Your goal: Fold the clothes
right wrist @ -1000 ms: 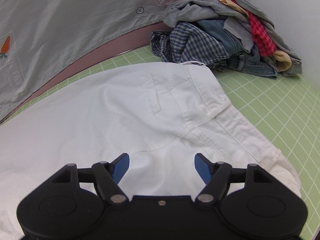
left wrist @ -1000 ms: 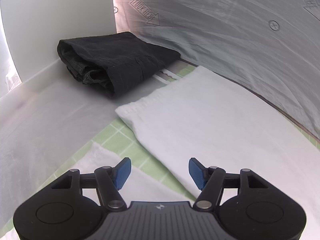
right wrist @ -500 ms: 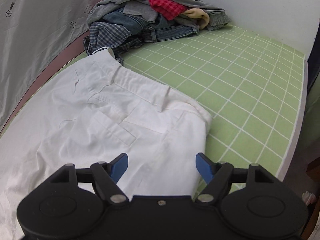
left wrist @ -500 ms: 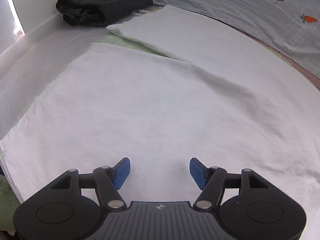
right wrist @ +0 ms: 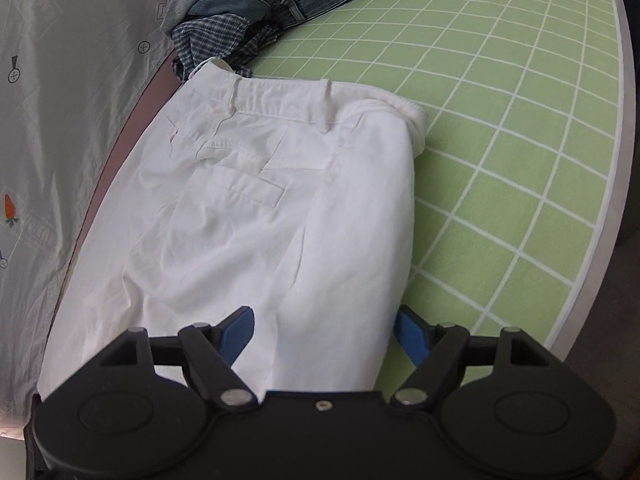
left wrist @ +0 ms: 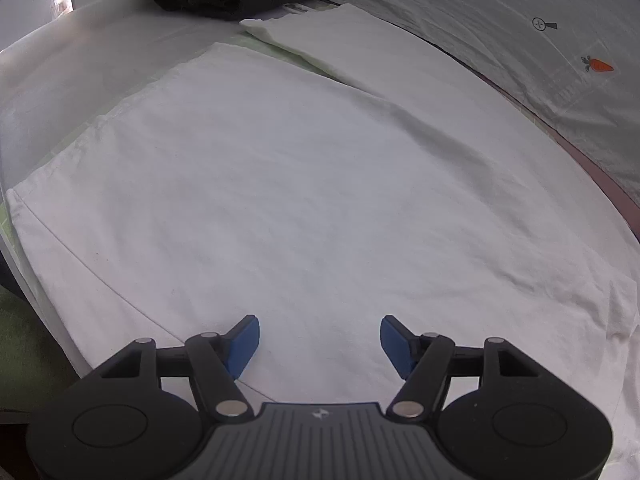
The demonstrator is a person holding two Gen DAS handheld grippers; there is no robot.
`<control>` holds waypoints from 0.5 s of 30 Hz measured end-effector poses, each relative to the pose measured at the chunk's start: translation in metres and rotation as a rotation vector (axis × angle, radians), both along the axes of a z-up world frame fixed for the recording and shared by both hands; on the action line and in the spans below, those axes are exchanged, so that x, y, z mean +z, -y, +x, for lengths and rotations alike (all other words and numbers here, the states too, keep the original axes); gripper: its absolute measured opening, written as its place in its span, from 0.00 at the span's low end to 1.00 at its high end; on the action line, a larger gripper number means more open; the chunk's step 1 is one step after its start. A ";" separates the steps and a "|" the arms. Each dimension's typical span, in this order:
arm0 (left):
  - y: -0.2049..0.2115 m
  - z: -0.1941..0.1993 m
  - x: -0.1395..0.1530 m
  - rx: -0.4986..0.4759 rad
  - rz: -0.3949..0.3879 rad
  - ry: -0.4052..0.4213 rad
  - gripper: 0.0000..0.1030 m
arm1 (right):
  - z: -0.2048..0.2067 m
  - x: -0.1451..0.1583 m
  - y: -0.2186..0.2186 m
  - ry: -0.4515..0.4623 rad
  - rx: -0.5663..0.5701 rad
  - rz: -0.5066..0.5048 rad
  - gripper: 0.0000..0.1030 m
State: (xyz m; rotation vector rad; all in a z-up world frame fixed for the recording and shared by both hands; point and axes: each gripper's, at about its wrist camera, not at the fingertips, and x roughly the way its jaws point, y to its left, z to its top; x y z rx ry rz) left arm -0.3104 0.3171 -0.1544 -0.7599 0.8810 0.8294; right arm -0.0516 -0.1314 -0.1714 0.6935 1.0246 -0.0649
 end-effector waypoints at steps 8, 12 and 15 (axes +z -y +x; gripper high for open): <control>-0.007 -0.050 -0.009 0.117 -0.155 0.137 0.66 | -0.018 -0.009 -0.022 -0.002 -0.005 0.229 0.81; -0.013 -0.075 -0.013 0.168 -0.219 0.178 0.66 | -0.023 -0.011 -0.033 -0.016 0.009 0.273 0.82; -0.016 -0.089 -0.014 0.192 -0.254 0.202 0.66 | -0.025 -0.010 -0.038 -0.029 0.022 0.272 0.83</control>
